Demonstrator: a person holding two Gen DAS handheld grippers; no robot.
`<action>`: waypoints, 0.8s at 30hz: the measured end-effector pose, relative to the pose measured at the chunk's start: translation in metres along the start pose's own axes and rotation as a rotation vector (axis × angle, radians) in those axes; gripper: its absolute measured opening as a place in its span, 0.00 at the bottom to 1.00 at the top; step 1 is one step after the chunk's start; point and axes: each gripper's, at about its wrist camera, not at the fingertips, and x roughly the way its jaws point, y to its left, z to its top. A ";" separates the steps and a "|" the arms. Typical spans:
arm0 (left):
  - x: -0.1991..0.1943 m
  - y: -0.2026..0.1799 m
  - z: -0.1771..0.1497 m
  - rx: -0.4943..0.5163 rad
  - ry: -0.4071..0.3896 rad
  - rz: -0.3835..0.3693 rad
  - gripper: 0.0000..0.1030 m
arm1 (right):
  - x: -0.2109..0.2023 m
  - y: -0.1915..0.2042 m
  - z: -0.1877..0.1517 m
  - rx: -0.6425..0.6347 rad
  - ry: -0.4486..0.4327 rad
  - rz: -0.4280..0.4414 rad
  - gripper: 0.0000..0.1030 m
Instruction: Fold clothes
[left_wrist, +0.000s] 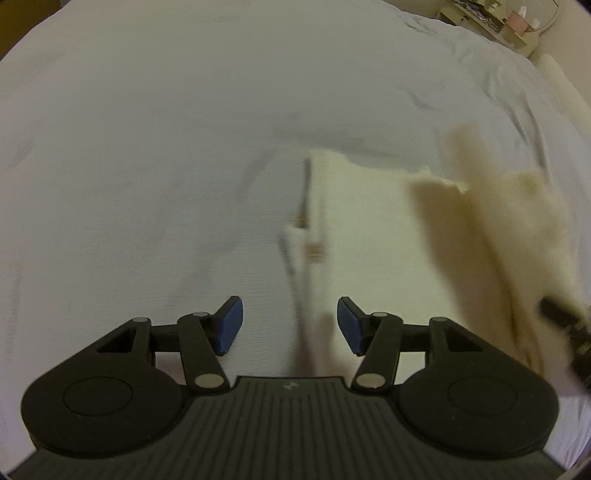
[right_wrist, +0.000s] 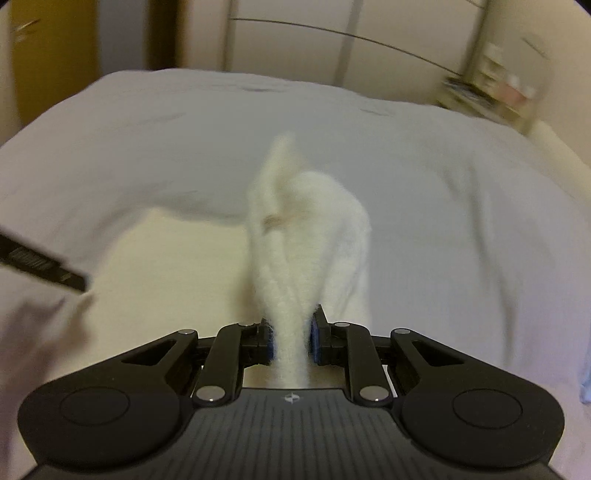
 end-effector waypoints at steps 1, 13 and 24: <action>-0.001 0.004 -0.001 -0.003 0.002 0.003 0.51 | 0.008 0.020 0.004 -0.014 0.027 0.031 0.21; -0.010 0.013 -0.013 -0.035 0.016 -0.019 0.51 | 0.006 -0.002 0.014 0.174 0.049 0.349 0.47; -0.015 -0.024 -0.030 -0.092 0.069 -0.191 0.60 | 0.051 -0.068 -0.011 0.362 0.113 0.405 0.41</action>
